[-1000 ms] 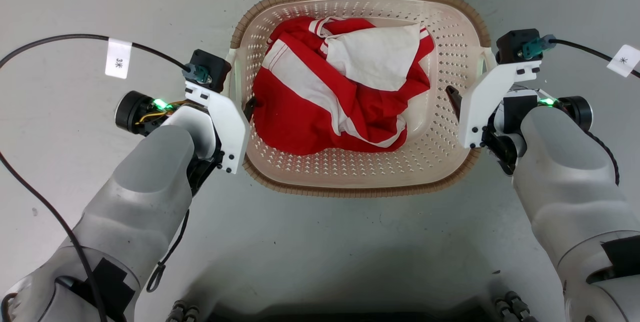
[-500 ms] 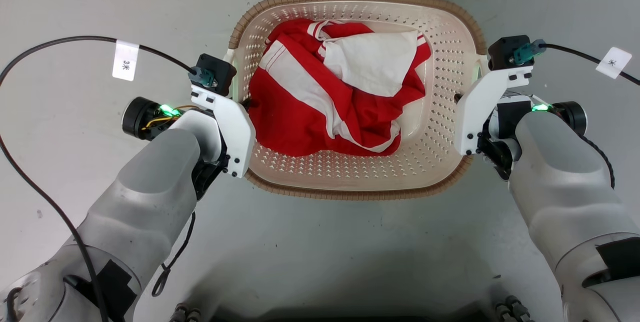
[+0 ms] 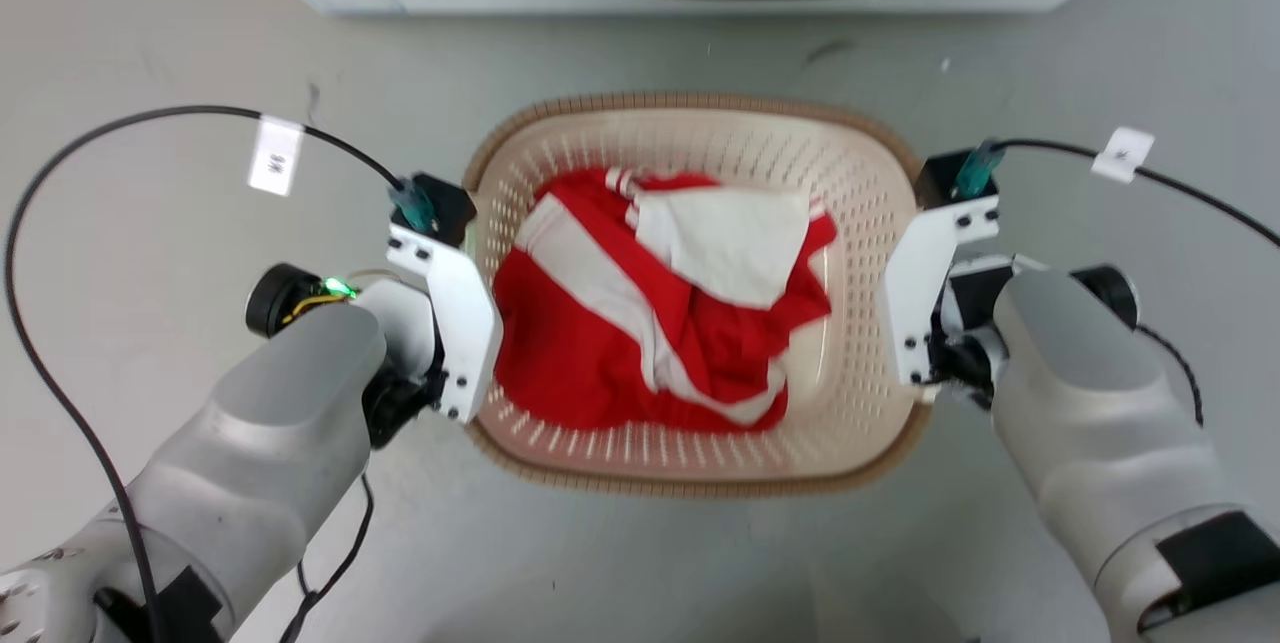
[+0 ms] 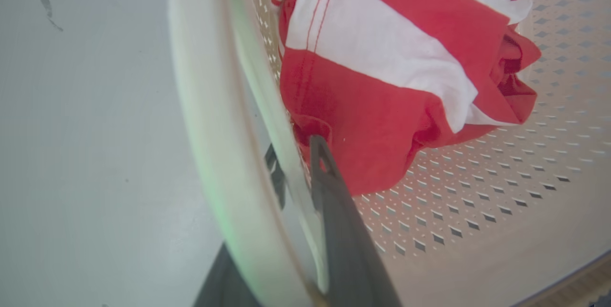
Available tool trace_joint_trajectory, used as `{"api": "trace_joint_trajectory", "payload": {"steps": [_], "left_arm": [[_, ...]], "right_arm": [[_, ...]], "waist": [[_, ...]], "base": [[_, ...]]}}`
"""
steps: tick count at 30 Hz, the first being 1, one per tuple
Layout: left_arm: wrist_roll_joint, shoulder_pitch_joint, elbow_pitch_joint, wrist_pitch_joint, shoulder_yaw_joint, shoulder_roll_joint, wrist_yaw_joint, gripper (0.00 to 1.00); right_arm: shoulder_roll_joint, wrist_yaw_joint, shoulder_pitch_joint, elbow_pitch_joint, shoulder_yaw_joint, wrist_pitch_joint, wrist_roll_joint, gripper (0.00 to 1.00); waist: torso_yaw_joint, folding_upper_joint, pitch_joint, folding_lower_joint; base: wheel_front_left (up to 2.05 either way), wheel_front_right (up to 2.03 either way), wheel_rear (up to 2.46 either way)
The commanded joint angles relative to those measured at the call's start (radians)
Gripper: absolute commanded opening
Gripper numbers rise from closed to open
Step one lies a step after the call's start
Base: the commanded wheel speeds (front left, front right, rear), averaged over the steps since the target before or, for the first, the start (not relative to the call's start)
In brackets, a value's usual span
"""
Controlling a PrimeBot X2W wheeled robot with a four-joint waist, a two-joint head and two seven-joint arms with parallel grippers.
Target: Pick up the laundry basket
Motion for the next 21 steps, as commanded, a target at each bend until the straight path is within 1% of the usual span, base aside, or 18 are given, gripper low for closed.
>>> {"api": "trace_joint_trajectory", "payload": {"steps": [1,7,8,10,13,16,21], "left_arm": [[0.002,0.022,-0.025,0.030,-0.032,0.018,-0.004,0.00],[-0.087,0.069,-0.101,0.163,-0.076,0.073,-0.005,0.00],[-0.087,0.069,-0.101,0.163,-0.076,0.073,-0.005,0.00],[-0.107,0.087,-0.113,0.189,-0.082,0.089,-0.005,0.00],[-0.137,0.120,-0.131,0.221,-0.089,0.101,-0.005,0.00],[-0.174,0.148,-0.138,0.260,-0.089,0.108,-0.005,0.00],[-0.203,0.204,-0.131,0.320,-0.092,0.112,-0.005,0.00]], "right_arm": [[-0.007,0.000,0.027,-0.006,0.022,0.023,0.013,0.00],[-0.008,0.000,0.061,-0.019,0.096,0.166,0.072,0.00],[-0.008,0.000,0.061,-0.019,0.096,0.166,0.072,0.00],[-0.009,0.000,0.062,-0.020,0.114,0.199,0.078,0.00],[-0.012,0.000,0.090,-0.010,0.137,0.254,0.094,0.00],[-0.012,0.000,0.113,-0.027,0.159,0.314,0.133,0.00],[-0.012,0.000,0.155,-0.039,0.182,0.366,0.181,0.00]], "waist": [[-0.007,0.0000,-0.101,0.0000],[-0.011,0.0000,-0.258,0.0000],[-0.011,0.0000,-0.258,0.0000],[-0.013,0.0000,-0.309,0.0000],[-0.012,0.0000,-0.387,0.0000],[-0.010,0.0000,-0.456,0.0000],[-0.006,0.0000,-0.561,0.0000]], "base": [[0.00,0.00,0.00],[0.00,0.00,0.00],[0.00,0.00,0.00],[0.00,0.00,0.00],[0.00,0.00,0.00],[0.00,0.00,0.00],[0.00,0.00,0.00]]}}
